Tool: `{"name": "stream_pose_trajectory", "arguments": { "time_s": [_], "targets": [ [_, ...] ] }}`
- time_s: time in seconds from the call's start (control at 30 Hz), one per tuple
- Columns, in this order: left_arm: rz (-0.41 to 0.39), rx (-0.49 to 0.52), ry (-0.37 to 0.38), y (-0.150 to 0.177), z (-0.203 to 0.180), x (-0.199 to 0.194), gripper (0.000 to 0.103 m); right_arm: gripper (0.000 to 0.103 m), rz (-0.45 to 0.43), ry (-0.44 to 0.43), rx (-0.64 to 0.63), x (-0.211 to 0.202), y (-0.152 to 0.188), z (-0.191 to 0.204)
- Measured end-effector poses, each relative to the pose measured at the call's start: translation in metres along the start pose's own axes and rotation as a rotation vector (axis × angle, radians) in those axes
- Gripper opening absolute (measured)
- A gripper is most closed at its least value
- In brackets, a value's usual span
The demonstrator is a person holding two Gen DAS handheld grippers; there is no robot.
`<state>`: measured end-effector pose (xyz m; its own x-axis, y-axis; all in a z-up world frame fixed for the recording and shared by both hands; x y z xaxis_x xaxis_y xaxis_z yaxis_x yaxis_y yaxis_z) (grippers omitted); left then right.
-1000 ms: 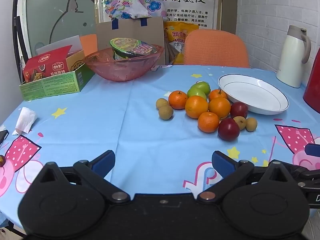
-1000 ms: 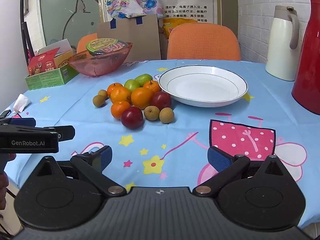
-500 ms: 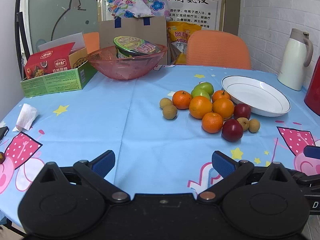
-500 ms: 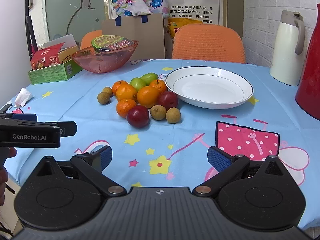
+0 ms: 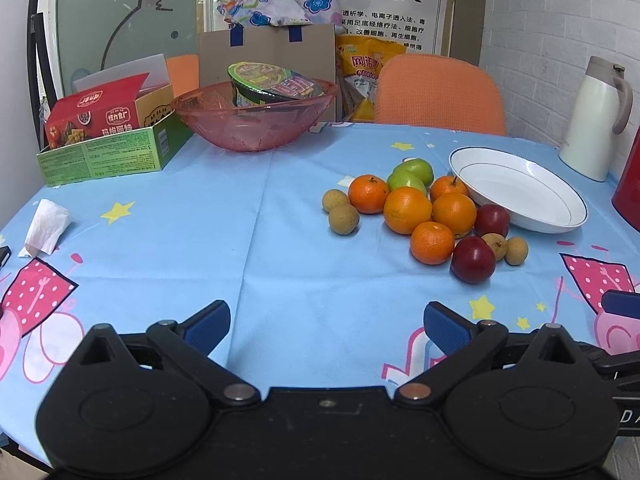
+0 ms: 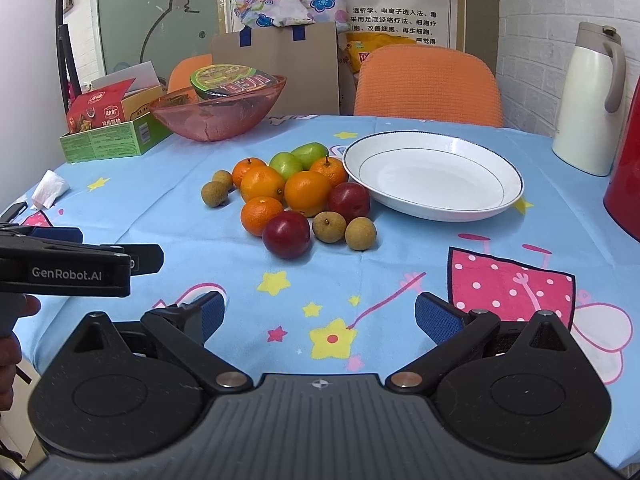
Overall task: Organize fruits
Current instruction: 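Move both tools toward the fruit pile, then grasp a dark red plum with the right tool while the left tool grasps a mandarin orange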
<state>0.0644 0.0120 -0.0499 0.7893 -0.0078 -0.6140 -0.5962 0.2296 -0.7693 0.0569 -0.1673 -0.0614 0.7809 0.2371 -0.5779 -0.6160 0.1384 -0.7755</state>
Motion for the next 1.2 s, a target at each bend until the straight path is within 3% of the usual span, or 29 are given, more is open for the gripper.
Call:
{"name": "stream_pose_trajectory", "arguments": {
  "time_s": [0.37, 0.47, 0.6, 0.77, 0.93, 1.17, 1.2],
  "targets": [
    [0.018, -0.004, 0.000, 0.000, 0.002, 0.009, 0.103, 0.103, 0.018, -0.010, -0.004, 0.012, 0.001, 0.001],
    [0.012, -0.005, 0.015, -0.001, 0.002, 0.011, 0.103, 0.103, -0.031, -0.042, 0.014, 0.010, -0.002, 0.000],
    [-0.015, -0.023, 0.071, -0.006, 0.007, 0.011, 0.103, 0.103, -0.109, -0.094, 0.042, 0.007, -0.011, -0.002],
    [-0.062, -0.049, 0.142, -0.014, 0.014, 0.008, 0.103, 0.103, -0.024, -0.101, 0.010, 0.028, -0.011, 0.002],
    [-0.092, -0.085, 0.204, -0.020, 0.021, 0.007, 0.103, 0.103, -0.019, -0.129, -0.002, 0.045, -0.015, 0.012],
    [-0.059, -0.088, 0.311, -0.032, 0.015, 0.023, 0.103, 0.101, -0.014, -0.107, -0.055, 0.065, -0.019, 0.021],
    [-0.050, -0.085, 0.326, -0.034, 0.012, 0.027, 0.103, 0.095, -0.013, -0.109, -0.050, 0.067, -0.020, 0.021]
  ]
}}
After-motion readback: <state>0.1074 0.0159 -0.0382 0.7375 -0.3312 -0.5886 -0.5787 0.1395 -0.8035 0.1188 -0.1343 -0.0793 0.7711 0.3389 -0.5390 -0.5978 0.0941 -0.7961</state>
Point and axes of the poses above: each gripper's, at about its wrist camera, not at the fingertips, and x roughly the way its jaws point, z to its left, y to its underside, the point moved 7 cm from there along x, roughly the way its jaws point, and after that the axes turned 13 degrees about x, right-handed, at the moved point
